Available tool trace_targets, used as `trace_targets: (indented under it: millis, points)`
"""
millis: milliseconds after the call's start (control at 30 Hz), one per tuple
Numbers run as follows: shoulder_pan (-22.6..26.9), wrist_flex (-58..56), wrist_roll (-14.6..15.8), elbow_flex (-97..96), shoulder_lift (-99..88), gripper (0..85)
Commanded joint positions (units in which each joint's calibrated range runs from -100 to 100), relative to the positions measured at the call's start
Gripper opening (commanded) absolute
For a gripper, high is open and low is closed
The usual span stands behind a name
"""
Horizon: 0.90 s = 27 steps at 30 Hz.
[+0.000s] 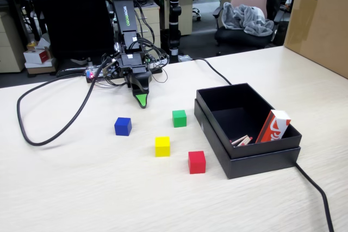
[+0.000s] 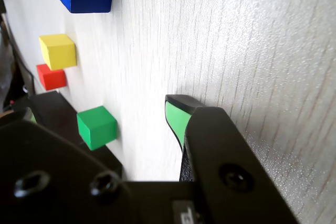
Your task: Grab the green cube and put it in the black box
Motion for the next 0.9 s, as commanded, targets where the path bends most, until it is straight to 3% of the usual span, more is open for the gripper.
trace_targets:
  millis: [0,333,467,633,867]
  points:
    - [0.0,-2.1,-0.1,-0.5,0.2,48.8]
    - [0.1,-2.1,-0.2,-0.5,0.2,48.5]
    - [2.3,-2.1,-3.1,-0.5,0.2,47.6]
    - [4.0,-2.1,-3.9,-0.3,0.3,47.6]
    - [5.3,-4.7,-0.7,2.0,0.3,47.6]
